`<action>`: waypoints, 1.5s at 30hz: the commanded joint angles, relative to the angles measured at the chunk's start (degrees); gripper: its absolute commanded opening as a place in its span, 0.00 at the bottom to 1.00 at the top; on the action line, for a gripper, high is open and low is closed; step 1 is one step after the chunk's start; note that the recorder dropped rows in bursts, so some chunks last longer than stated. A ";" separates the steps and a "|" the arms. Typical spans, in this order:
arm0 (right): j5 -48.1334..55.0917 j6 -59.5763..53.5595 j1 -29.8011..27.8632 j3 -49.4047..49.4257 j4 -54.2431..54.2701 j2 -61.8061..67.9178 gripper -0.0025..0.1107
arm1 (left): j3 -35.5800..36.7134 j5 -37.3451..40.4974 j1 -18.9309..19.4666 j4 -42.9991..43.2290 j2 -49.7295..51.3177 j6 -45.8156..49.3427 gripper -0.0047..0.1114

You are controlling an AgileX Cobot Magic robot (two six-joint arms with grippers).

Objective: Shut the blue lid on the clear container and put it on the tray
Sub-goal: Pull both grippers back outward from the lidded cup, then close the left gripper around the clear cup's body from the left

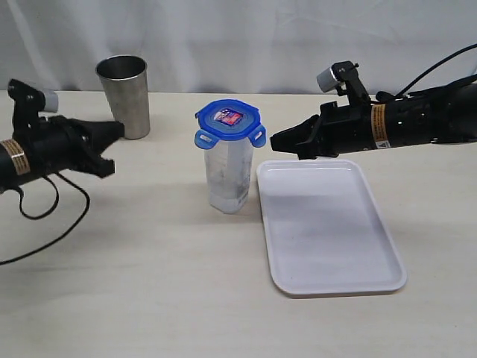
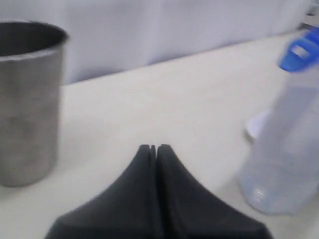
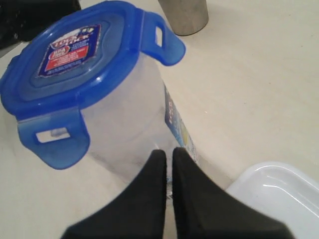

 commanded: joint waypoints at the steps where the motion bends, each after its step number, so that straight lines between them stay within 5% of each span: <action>1: 0.17 -0.42 0.04 0.16 -0.19 -0.49 0.06 | 0.69 -6.55 -2.00 12.06 3.29 -1.76 0.04; 5: 0.17 -0.42 0.04 0.16 -0.19 -0.49 0.06 | 0.69 -5.58 -5.91 9.67 5.71 3.71 0.16; 11: 0.37 -0.42 0.04 0.16 -0.19 -0.49 0.06 | 0.69 -5.23 -10.99 6.51 7.71 10.11 0.71; 13: 1.09 -0.42 0.04 0.16 -0.19 -0.49 0.06 | 0.69 -3.83 -13.00 2.18 7.65 10.12 0.78; 23: 2.10 -0.18 0.04 0.16 -0.19 -0.49 0.06 | -7.57 1.94 -19.70 -0.67 11.60 10.25 0.78; 43: 4.41 -0.18 0.04 0.16 -0.05 -0.49 0.06 | -18.66 -0.45 -21.85 -1.27 18.31 9.72 0.78; 45: 4.41 -0.18 0.04 0.16 -0.05 -0.49 0.06 | -18.66 -0.82 -22.53 -0.19 18.31 9.72 0.69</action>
